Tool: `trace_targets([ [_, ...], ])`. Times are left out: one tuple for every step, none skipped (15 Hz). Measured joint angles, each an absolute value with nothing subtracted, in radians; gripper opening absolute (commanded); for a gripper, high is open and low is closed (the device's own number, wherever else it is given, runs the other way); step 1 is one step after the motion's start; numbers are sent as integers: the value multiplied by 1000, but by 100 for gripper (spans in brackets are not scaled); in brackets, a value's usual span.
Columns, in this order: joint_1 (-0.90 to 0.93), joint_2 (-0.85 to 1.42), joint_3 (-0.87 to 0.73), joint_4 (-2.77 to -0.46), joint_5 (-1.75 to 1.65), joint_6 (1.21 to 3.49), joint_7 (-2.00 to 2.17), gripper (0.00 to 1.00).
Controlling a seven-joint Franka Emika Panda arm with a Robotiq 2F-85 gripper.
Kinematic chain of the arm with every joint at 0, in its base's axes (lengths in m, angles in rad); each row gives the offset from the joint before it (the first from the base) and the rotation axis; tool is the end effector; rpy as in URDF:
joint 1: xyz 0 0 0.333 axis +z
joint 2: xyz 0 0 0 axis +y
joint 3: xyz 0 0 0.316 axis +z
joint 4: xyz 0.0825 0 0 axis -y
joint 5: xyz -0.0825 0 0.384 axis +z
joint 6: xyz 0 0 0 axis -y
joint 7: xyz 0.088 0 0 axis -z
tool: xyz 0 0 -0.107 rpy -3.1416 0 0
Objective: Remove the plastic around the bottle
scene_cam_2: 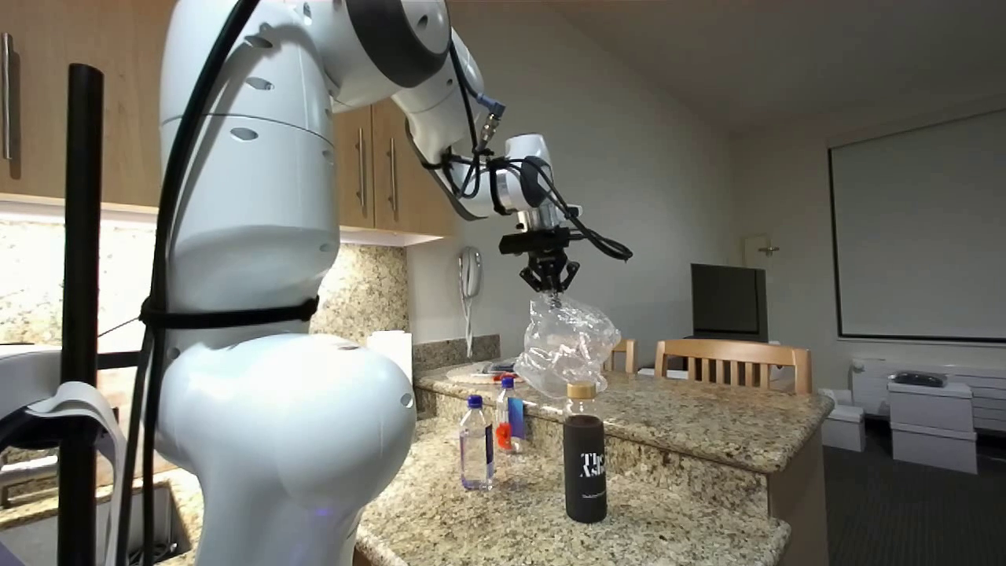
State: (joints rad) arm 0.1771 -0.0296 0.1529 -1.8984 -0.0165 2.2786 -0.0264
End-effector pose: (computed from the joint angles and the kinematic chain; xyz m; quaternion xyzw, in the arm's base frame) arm 0.5559 0.1910 0.5541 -0.9628 -0.1779 -0.2024 0.0214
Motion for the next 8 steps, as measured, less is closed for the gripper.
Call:
trace_targets([
  [178,-30,156,-1898,11,2277,-41,9],
  [179,-30,160,-1895,35,2272,-56,9],
  [181,-31,163,-1892,56,2264,-72,9],
  [184,-33,165,-1888,74,2252,-86,9],
  [187,-38,167,-1884,91,2237,-102,9],
  [189,-46,169,-1880,107,2220,-120,10],
  [190,-57,170,-1874,124,2200,-141,9],
  [192,-69,171,-1868,141,2179,-163,9],
])
